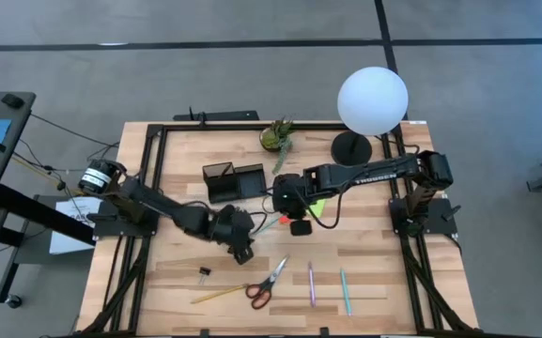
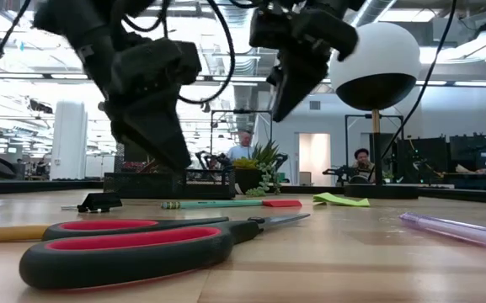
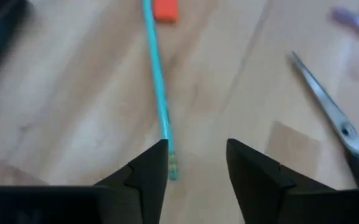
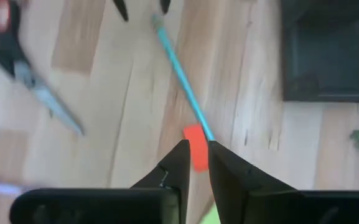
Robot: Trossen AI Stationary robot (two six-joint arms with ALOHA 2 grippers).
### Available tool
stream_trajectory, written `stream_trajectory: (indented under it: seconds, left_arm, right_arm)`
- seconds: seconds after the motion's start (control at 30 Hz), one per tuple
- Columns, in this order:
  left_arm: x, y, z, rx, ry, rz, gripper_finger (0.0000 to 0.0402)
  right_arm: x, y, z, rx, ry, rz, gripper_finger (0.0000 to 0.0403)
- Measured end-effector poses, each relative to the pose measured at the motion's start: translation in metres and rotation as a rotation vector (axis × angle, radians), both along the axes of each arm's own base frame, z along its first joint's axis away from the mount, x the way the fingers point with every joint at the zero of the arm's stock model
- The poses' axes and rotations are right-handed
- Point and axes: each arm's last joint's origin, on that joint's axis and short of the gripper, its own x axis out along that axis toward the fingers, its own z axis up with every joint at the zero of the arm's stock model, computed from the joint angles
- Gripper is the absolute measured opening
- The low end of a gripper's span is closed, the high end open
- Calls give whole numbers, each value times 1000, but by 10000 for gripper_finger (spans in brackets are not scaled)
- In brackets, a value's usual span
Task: Pick and place office supplies into organizer
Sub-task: Put the blue pencil into the black desk organizer
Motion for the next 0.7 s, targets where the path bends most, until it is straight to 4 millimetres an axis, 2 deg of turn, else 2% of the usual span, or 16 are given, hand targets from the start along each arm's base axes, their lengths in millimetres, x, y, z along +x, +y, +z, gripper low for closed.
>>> stream_trajectory:
  seconds: [0.13, 0.3, 0.4, 0.53, 0.7]
  left_arm:
    - [-7, -21, -7, 117, -150, 139, 162]
    - [-13, -37, -42, 116, -219, 217, 149]
    - [-13, -38, -67, 159, -173, 215, 141]
    - [-10, -34, -91, 198, -157, 271, 138]
    - [-7, -38, -108, 207, -245, 350, 137]
  right_arm:
    - [-6, -4, -2, -36, 60, 83, 60]
    - [-13, -12, 2, -31, 91, 122, 60]
    - [-15, -19, 8, -18, 67, 137, 60]
    - [-17, -31, 12, -15, 48, 103, 60]
    - [-18, -43, 14, 40, 42, 11, 60]
